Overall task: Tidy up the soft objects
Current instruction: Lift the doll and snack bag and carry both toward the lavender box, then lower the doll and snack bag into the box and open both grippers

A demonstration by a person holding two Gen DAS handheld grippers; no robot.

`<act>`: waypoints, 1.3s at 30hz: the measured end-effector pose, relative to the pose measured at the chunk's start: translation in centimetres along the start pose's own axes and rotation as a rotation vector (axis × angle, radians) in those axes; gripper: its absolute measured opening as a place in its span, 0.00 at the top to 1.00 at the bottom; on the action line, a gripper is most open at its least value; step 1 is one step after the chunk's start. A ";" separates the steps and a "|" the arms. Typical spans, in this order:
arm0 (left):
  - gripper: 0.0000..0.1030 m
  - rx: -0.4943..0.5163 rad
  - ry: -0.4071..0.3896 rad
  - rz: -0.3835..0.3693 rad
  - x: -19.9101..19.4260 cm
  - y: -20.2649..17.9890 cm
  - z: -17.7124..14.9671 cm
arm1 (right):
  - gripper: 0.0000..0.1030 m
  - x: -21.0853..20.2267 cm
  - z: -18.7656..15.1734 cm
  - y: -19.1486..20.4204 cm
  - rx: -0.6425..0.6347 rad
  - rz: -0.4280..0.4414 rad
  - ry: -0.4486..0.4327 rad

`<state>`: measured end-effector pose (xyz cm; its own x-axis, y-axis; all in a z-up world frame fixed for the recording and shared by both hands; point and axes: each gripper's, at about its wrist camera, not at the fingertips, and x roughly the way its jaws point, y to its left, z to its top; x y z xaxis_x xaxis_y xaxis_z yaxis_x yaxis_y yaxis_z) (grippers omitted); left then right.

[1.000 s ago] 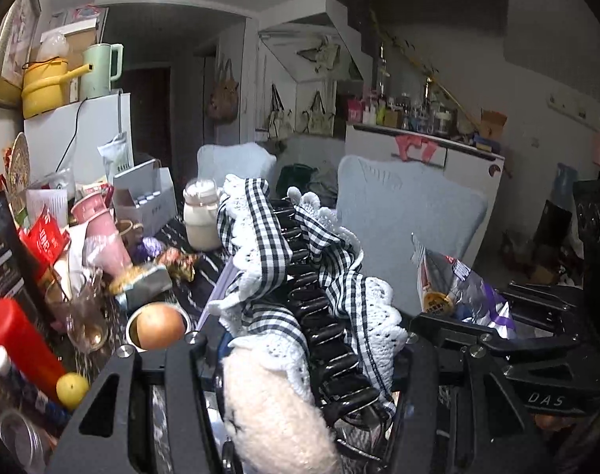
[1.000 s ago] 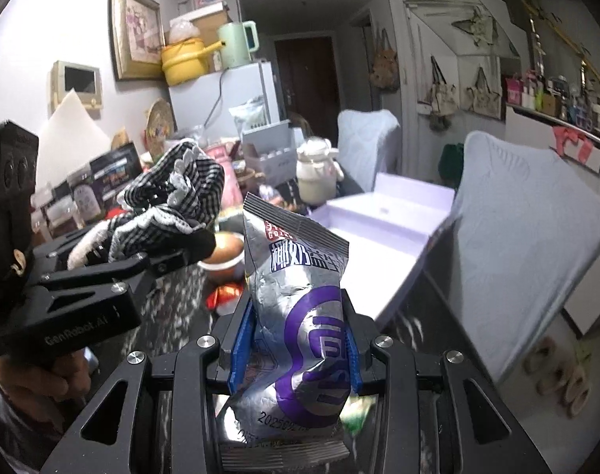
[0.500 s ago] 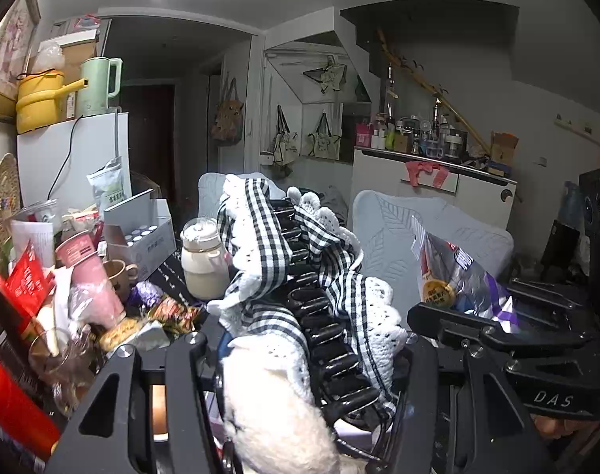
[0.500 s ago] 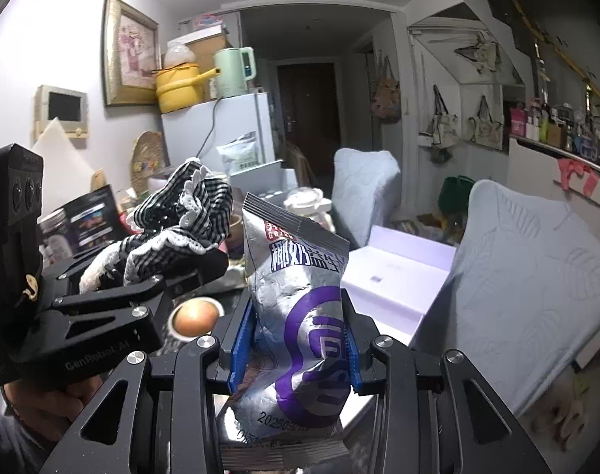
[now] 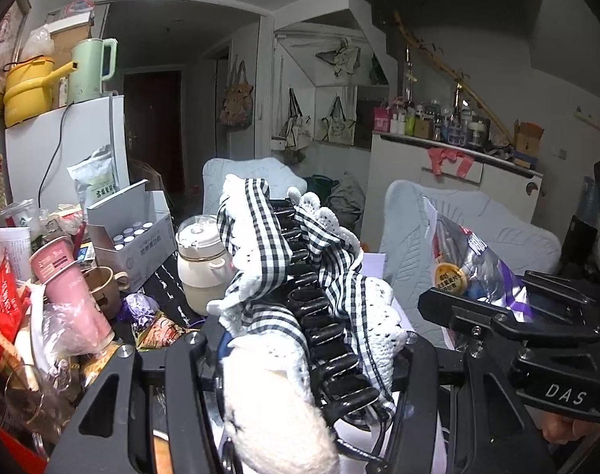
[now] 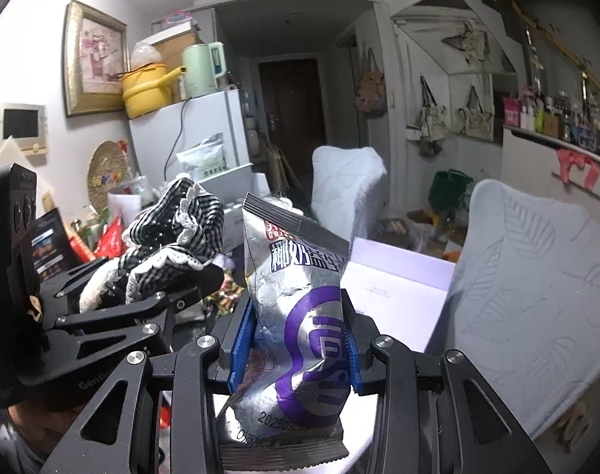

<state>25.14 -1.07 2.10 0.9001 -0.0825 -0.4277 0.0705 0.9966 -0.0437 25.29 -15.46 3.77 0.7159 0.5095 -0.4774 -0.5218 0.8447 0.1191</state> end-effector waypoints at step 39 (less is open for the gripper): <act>0.35 0.039 0.484 0.163 11.9 0.8 -6.6 | 0.46 10.2 -5.4 -4.3 -0.006 -0.148 0.354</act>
<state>33.04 -1.33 -9.00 0.5992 0.0886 -0.7956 -0.0298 0.9956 0.0885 32.38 -14.80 -6.35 0.5798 0.2929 -0.7603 -0.4278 0.9036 0.0219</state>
